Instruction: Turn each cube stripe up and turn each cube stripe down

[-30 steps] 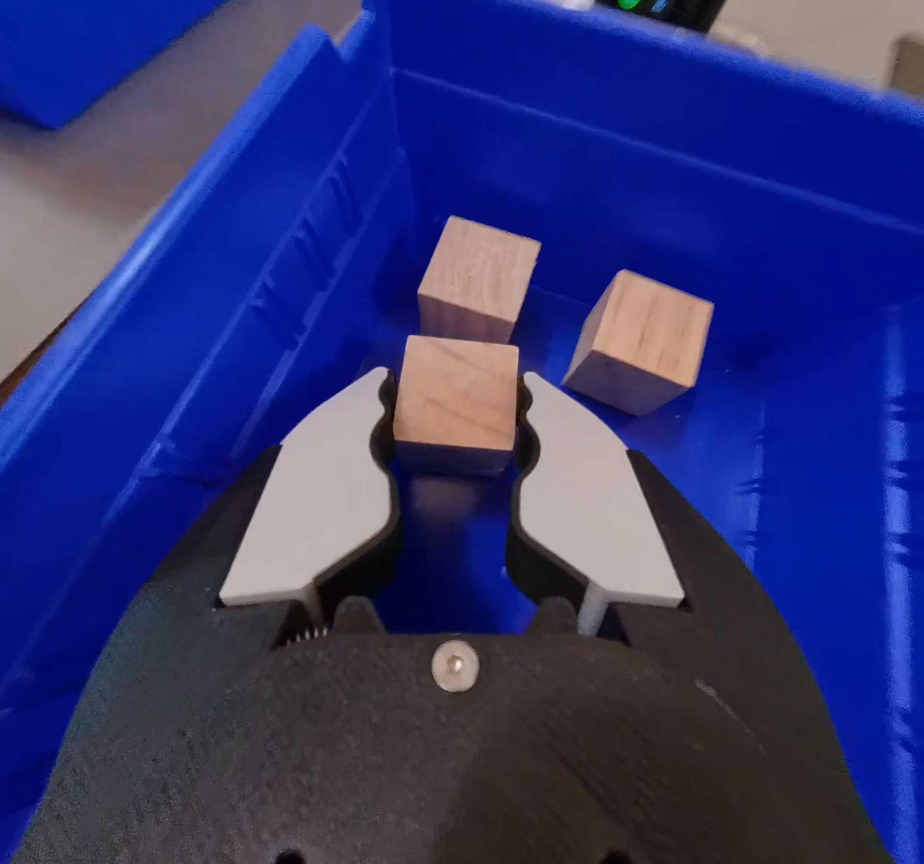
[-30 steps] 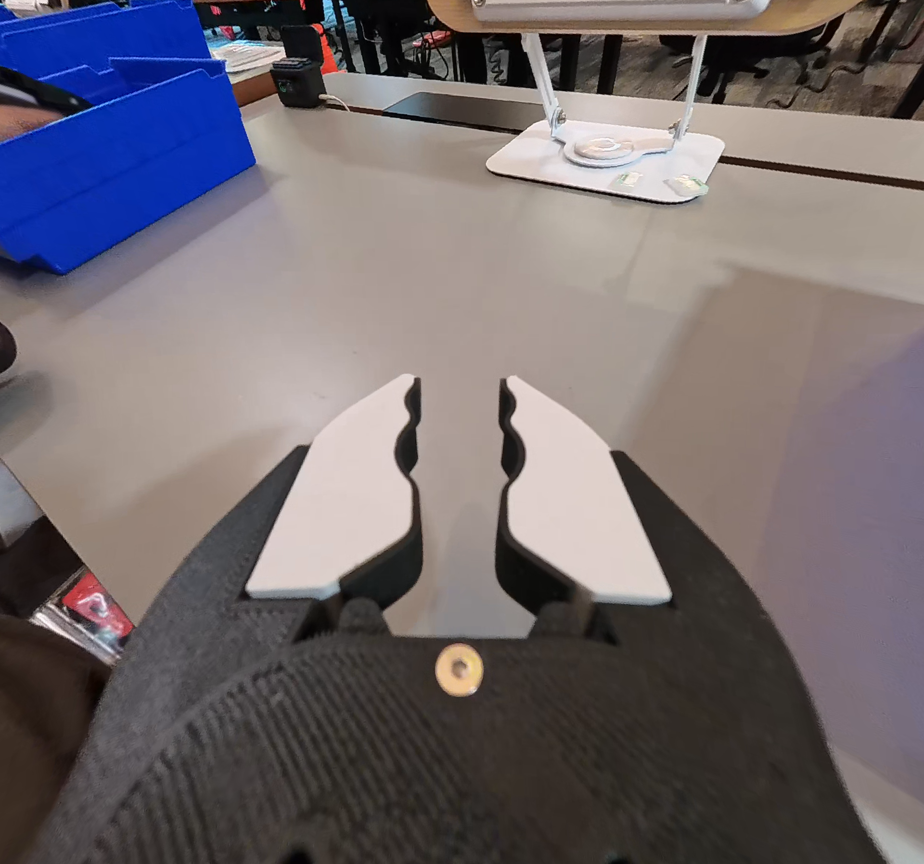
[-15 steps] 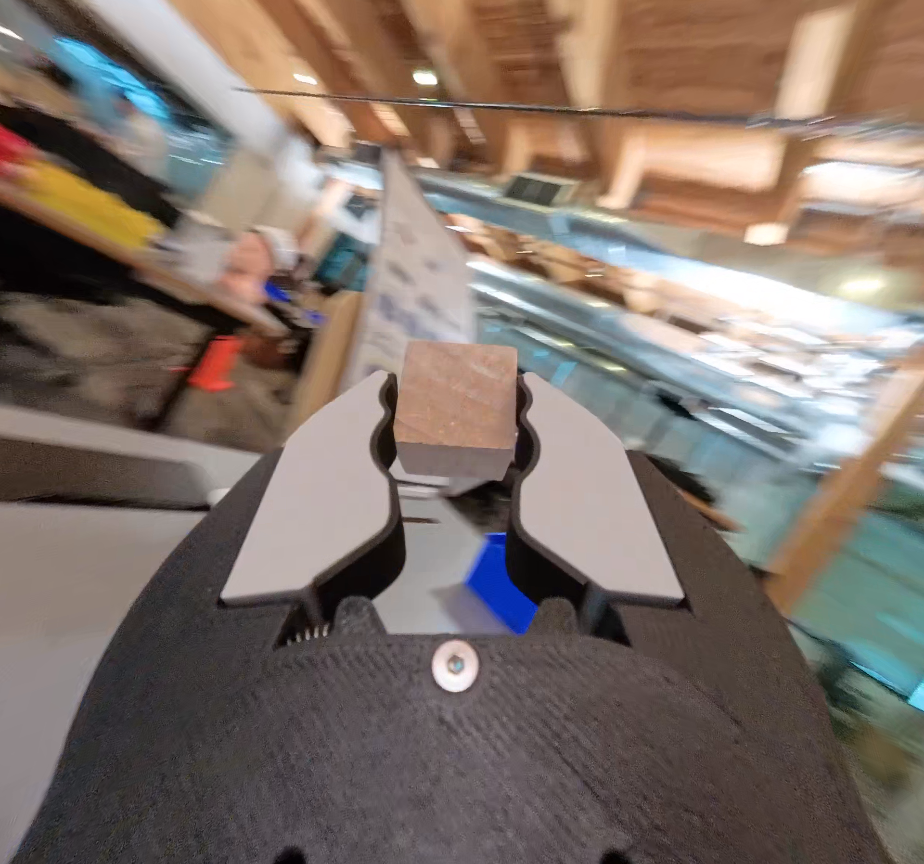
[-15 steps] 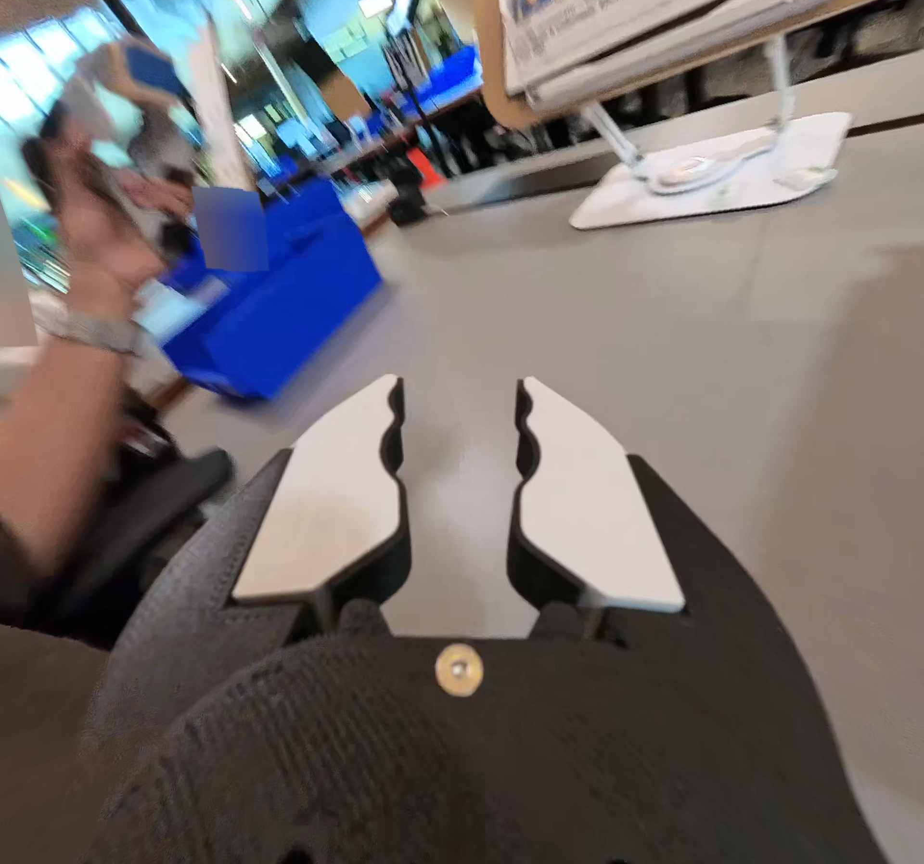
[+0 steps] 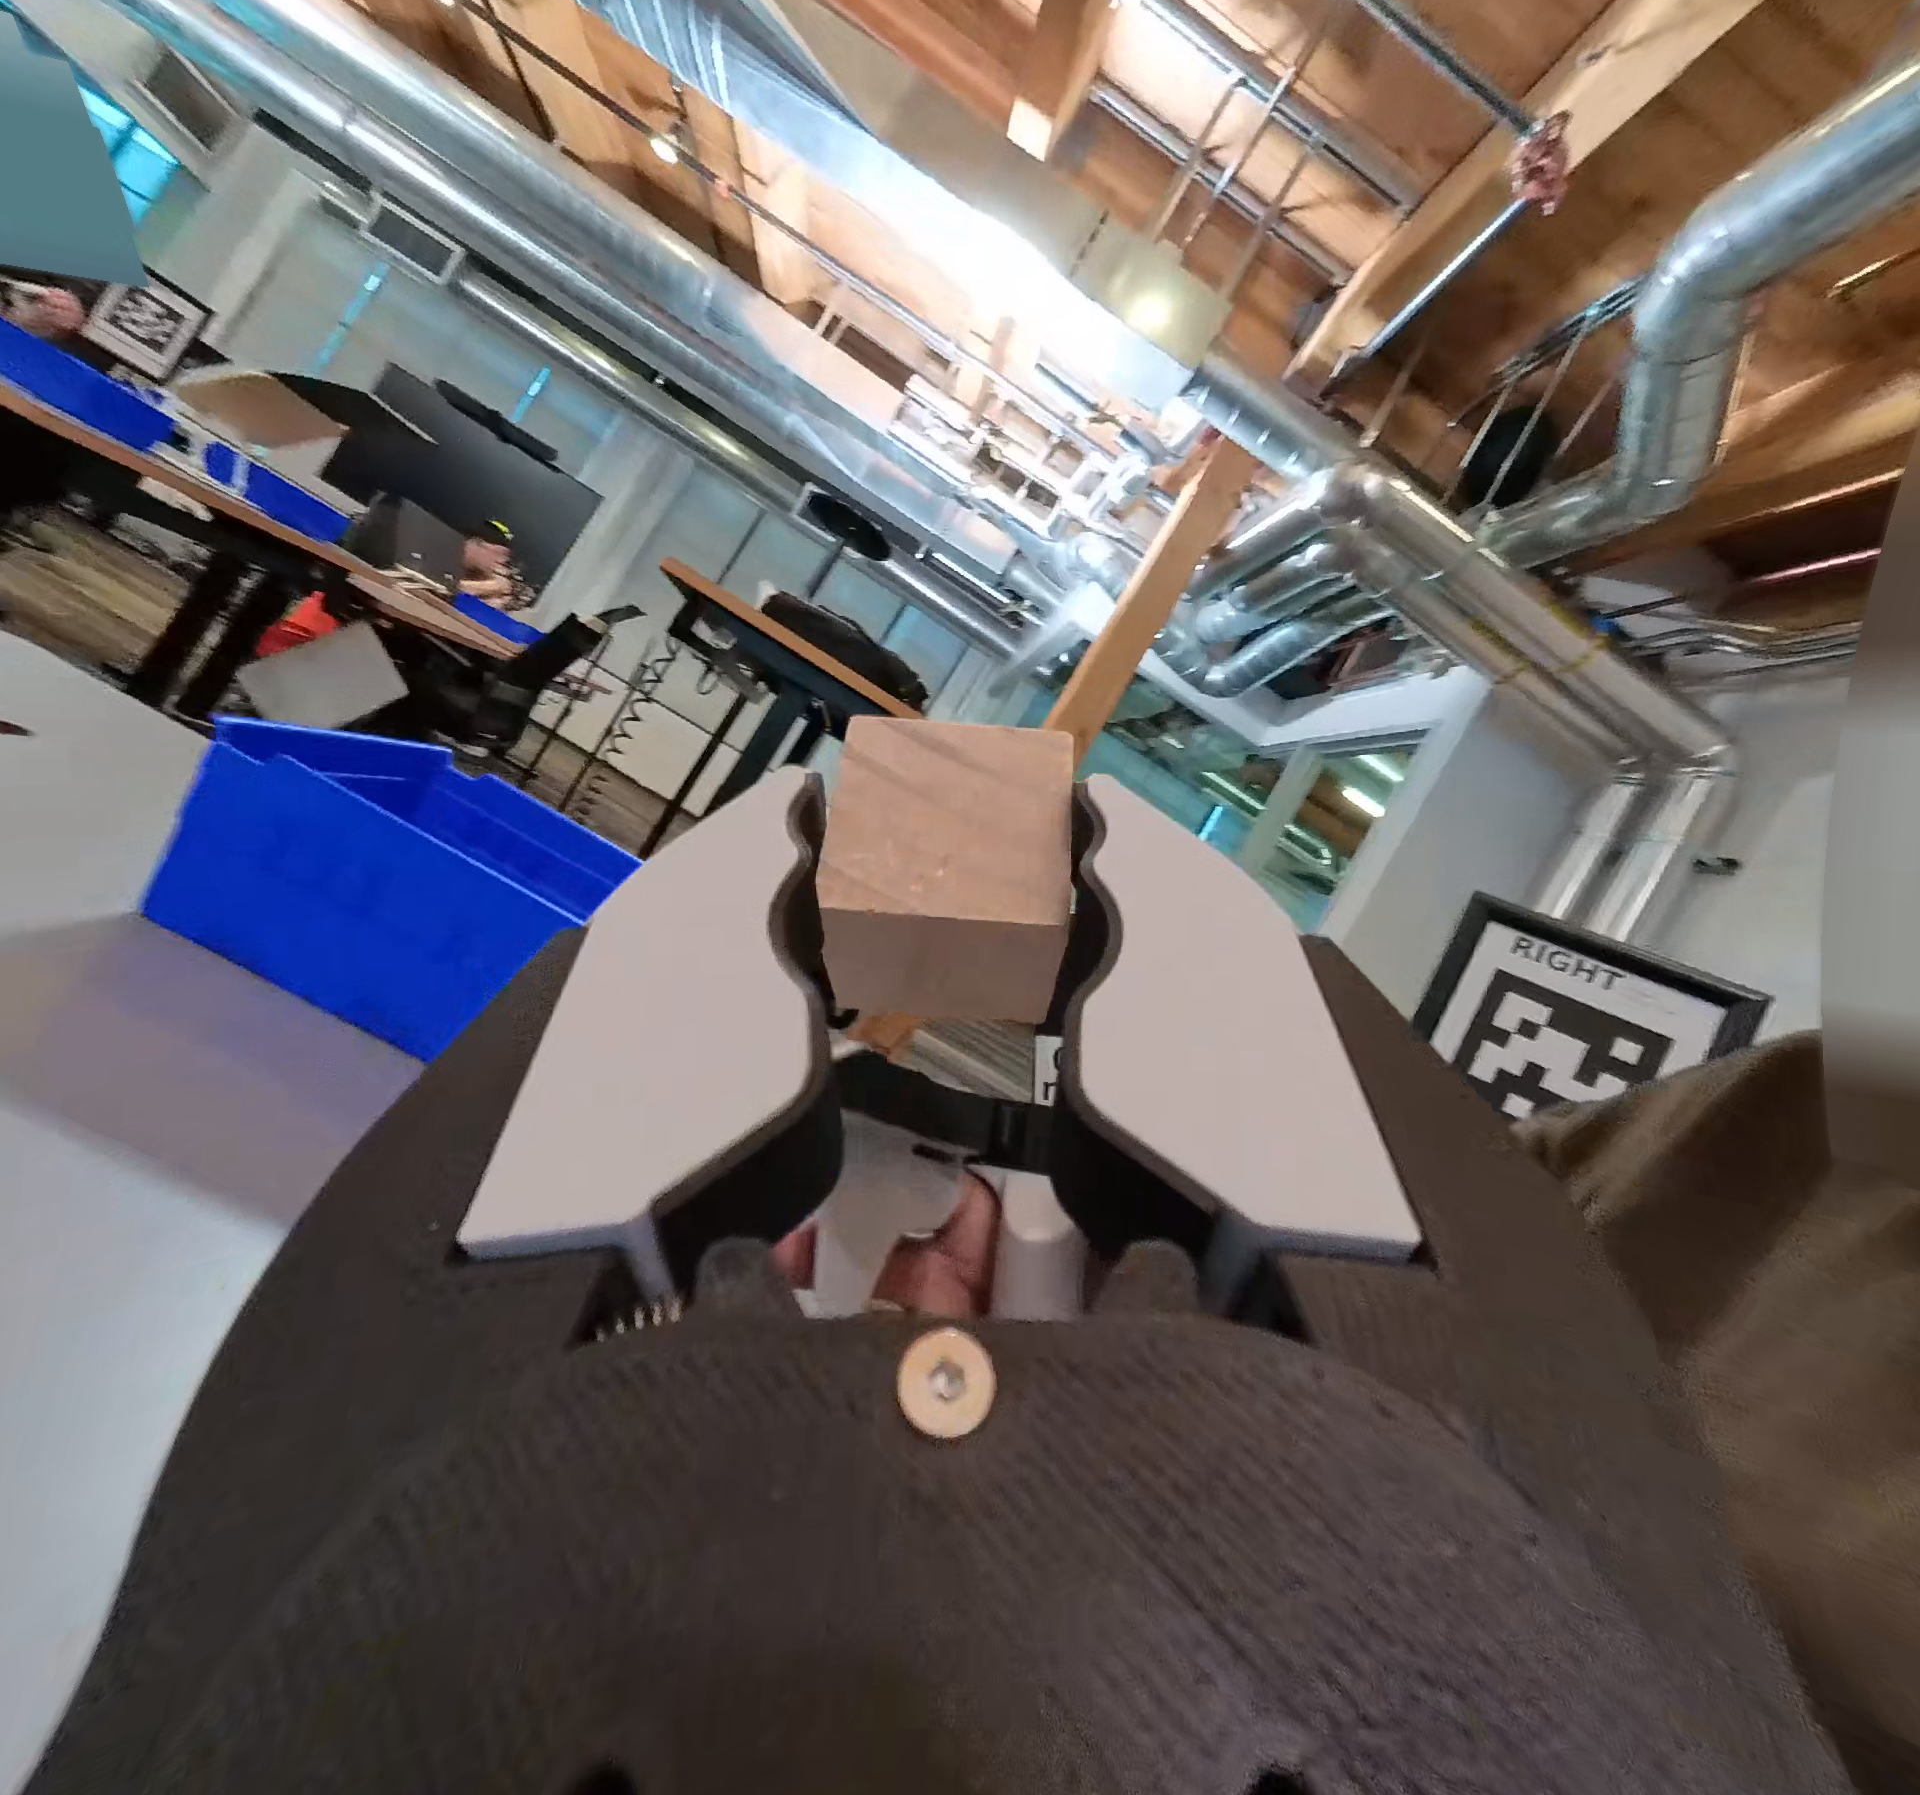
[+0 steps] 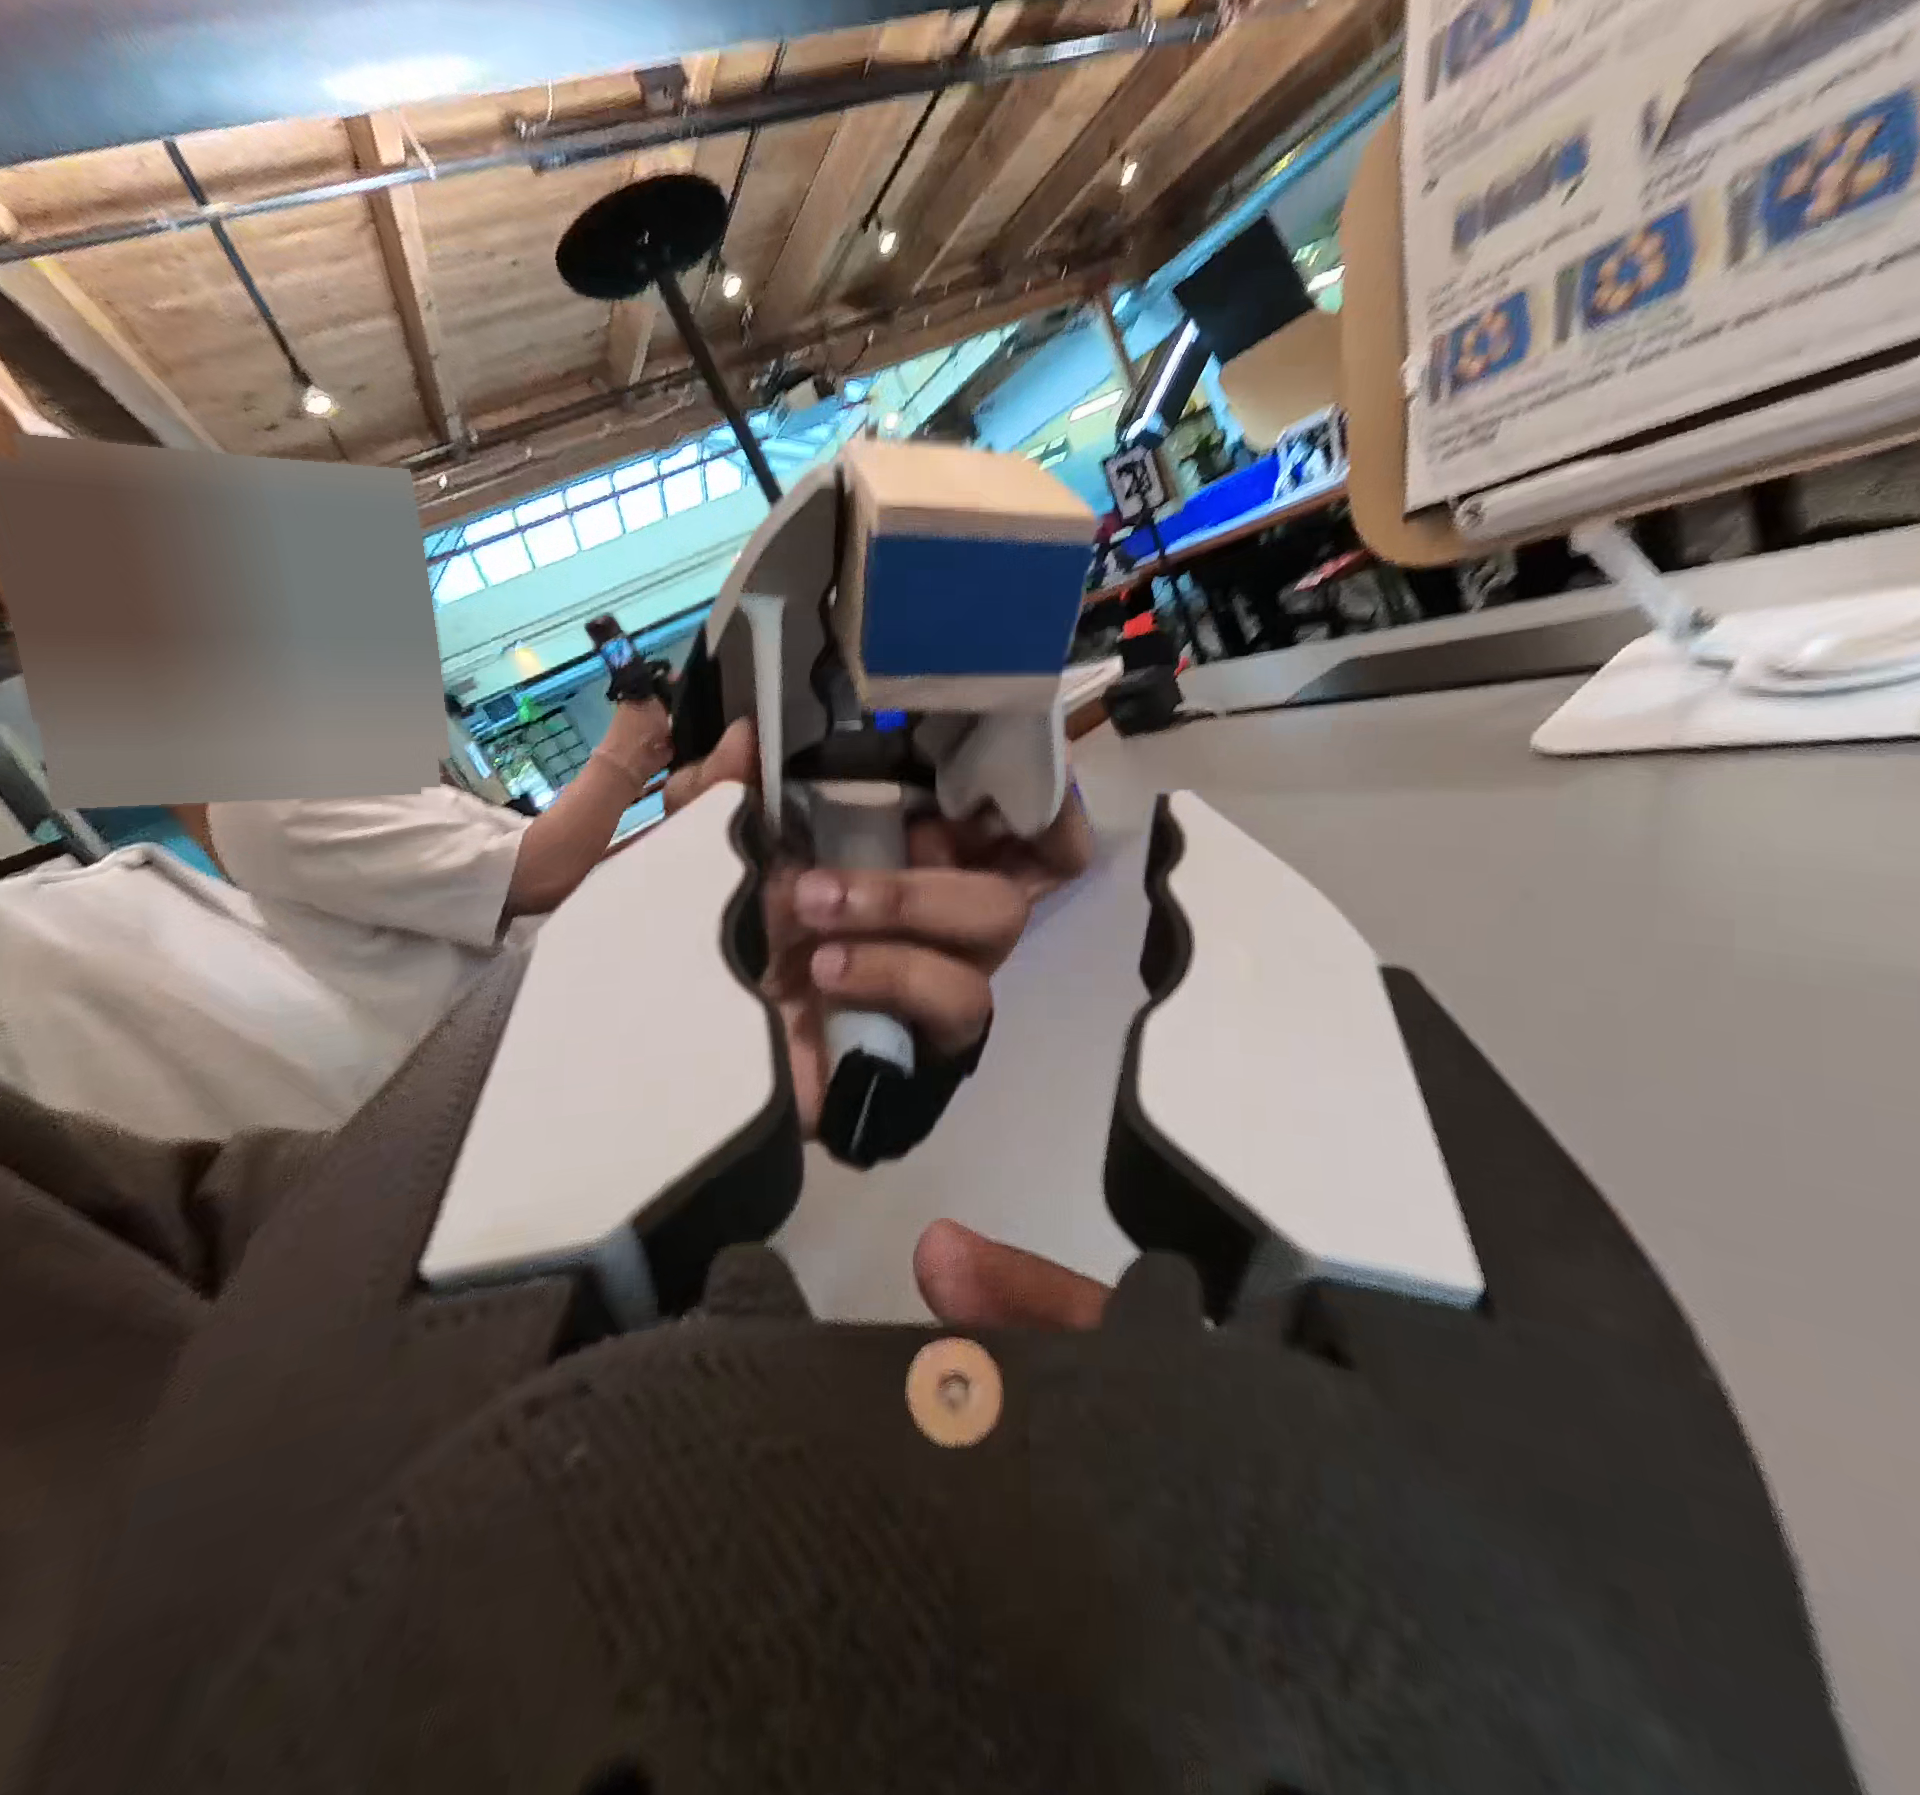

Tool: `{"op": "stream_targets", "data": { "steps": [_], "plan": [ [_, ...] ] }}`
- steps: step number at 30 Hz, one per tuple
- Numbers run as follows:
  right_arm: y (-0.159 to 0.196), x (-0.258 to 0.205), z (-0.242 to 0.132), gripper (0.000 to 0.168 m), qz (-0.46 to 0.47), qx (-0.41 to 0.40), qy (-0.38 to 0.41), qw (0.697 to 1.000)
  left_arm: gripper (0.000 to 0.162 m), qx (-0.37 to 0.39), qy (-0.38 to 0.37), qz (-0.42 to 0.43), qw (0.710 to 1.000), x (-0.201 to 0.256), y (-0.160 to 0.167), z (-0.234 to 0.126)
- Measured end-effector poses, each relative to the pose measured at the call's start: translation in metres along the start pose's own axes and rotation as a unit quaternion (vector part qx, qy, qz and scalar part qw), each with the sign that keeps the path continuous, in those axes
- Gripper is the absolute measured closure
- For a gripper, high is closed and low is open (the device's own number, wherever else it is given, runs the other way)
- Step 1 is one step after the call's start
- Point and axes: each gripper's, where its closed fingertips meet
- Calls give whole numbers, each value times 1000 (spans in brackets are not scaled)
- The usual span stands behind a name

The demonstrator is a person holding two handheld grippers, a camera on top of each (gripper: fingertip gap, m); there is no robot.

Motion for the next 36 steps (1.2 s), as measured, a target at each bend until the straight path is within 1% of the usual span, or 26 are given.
{"op": "stream_targets", "data": {
  "steps": [2, 6, 8, 10, 14, 17, 22, 24, 25, 27, 31, 33, 36],
  "plan": [
    [-5, -2, -1, 106, -1, 17, -4, 1000, 118, 6, 13, -16, 1000, 5, 7, 2],
    [-3, -9, 2, 107, 25, 12, -41, 999, 118, 7, 29, -54, 998, 9, 20, 1],
    [-4, -13, 3, 111, 33, 15, -55, 998, 118, -1, 31, -61, 998, 9, 27, 1],
    [-5, -10, 4, 126, 22, 15, -43, 999, 118, -2, 36, -62, 997, 11, 28, -1],
    [-15, -11, 4, 126, 31, 24, -64, 997, 117, -6, 42, -71, 997, 12, 29, -6],
    [-24, -6, 2, 126, 26, 37, -64, 997, 117, -25, 36, -71, 997, 9, 39, -8],
    [-24, -3, 3, 126, 3, 8, -64, 998, 117, -33, 20, -60, 997, 5, 43, -10],
    [-30, 0, 2, 126, -7, 11, -58, 998, 116, -32, 8, -55, 998, 1, 42, -12],
    [-35, 4, 1, 127, -10, 12, -54, 998, 112, -29, -3, -54, 998, -3, 41, -13],
    [-53, 19, -4, 126, -19, 21, -30, 999, 104, -26, -19, -55, 998, -10, 39, -16],
    [-109, 75, -27, 126, -59, 50, 73, 994, 103, -23, -29, -61, 997, -18, 36, -21],
    [-143, 119, -46, 126, -103, 57, 154, 981, 104, -29, -25, -70, 997, -19, 40, -21],
    [-185, 206, -81, 126, -165, 42, 284, 944, 104, -49, -24, -76, 996, -21, 51, -19]
  ]
}}
Point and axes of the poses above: each gripper's, where its closed fingertips meet, z out along the fingers, y out of its underside, x = y × z across the jaws, and after that the axes turned 1 degree about y, right-handed
